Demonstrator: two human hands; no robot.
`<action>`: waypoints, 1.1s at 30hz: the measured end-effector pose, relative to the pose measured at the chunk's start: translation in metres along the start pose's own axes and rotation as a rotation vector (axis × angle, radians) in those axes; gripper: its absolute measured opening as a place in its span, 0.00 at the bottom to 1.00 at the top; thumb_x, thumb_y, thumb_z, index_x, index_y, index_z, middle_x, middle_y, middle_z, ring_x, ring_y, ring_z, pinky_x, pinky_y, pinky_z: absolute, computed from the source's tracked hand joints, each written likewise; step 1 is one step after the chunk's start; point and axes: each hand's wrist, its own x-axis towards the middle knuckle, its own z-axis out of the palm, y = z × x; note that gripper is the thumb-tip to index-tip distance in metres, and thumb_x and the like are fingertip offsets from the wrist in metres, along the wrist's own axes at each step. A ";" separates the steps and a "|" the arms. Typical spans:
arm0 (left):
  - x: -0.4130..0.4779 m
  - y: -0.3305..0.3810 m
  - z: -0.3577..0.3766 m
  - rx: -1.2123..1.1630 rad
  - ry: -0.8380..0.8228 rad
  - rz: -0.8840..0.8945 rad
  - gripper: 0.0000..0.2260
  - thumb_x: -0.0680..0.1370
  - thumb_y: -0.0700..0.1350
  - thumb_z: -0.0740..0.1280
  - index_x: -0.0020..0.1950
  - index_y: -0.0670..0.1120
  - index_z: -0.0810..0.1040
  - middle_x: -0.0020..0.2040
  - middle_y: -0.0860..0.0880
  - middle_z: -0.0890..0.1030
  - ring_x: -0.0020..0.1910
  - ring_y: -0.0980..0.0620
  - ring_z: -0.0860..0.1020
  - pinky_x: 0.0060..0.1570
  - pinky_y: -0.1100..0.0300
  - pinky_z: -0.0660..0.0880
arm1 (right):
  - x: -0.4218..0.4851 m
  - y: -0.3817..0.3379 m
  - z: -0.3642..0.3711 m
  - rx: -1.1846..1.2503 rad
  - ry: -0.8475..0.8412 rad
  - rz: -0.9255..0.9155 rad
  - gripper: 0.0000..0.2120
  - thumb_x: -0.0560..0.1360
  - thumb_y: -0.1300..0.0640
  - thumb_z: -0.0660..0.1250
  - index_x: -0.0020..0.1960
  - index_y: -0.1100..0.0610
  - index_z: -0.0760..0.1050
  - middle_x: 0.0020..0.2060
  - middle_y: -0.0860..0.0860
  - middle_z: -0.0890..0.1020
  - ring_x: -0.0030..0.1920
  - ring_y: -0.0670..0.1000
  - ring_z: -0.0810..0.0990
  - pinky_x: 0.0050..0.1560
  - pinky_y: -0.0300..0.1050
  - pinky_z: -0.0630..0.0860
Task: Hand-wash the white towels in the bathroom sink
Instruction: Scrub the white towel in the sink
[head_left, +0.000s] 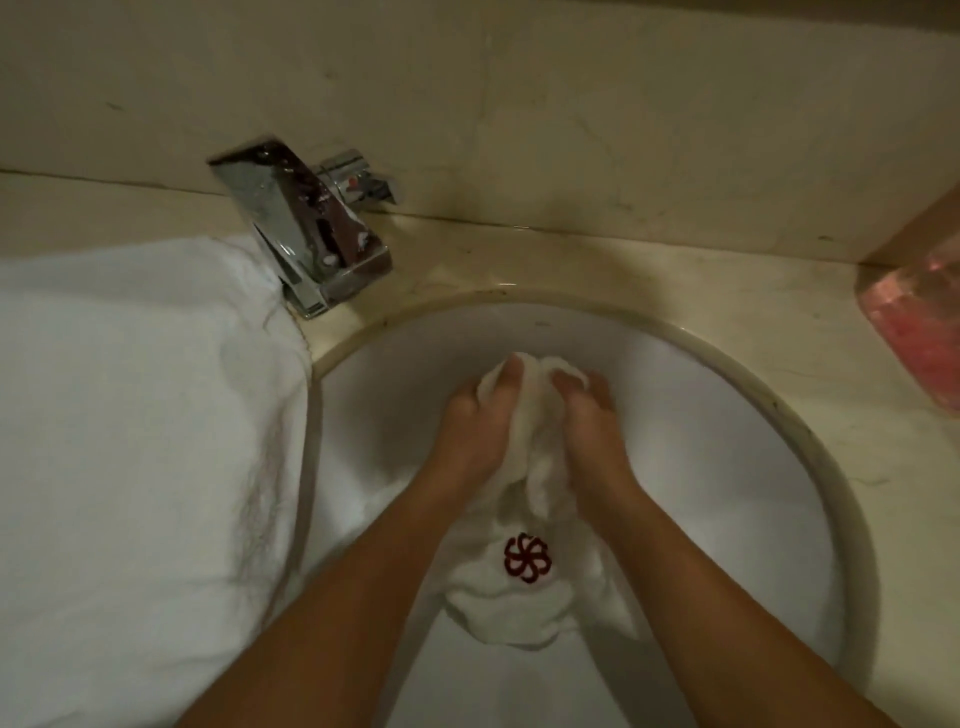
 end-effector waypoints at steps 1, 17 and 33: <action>0.001 -0.005 0.005 0.066 -0.002 0.030 0.26 0.78 0.72 0.59 0.55 0.53 0.82 0.49 0.53 0.85 0.48 0.57 0.84 0.50 0.58 0.82 | -0.005 -0.001 0.007 0.037 -0.034 0.057 0.15 0.85 0.44 0.59 0.65 0.51 0.75 0.53 0.48 0.82 0.55 0.51 0.82 0.56 0.51 0.79; -0.010 0.006 0.009 0.028 0.119 0.189 0.21 0.85 0.60 0.61 0.42 0.47 0.82 0.36 0.52 0.84 0.35 0.58 0.82 0.36 0.64 0.76 | -0.019 -0.017 0.016 -0.042 0.097 -0.138 0.16 0.89 0.47 0.55 0.56 0.55 0.77 0.48 0.50 0.83 0.52 0.53 0.82 0.60 0.52 0.79; -0.007 0.004 -0.011 -0.042 0.173 0.096 0.24 0.85 0.63 0.56 0.46 0.48 0.83 0.39 0.50 0.85 0.41 0.54 0.84 0.41 0.61 0.77 | -0.031 -0.009 -0.003 -0.130 -0.102 -0.117 0.11 0.85 0.44 0.62 0.55 0.50 0.78 0.47 0.45 0.84 0.47 0.40 0.83 0.49 0.38 0.79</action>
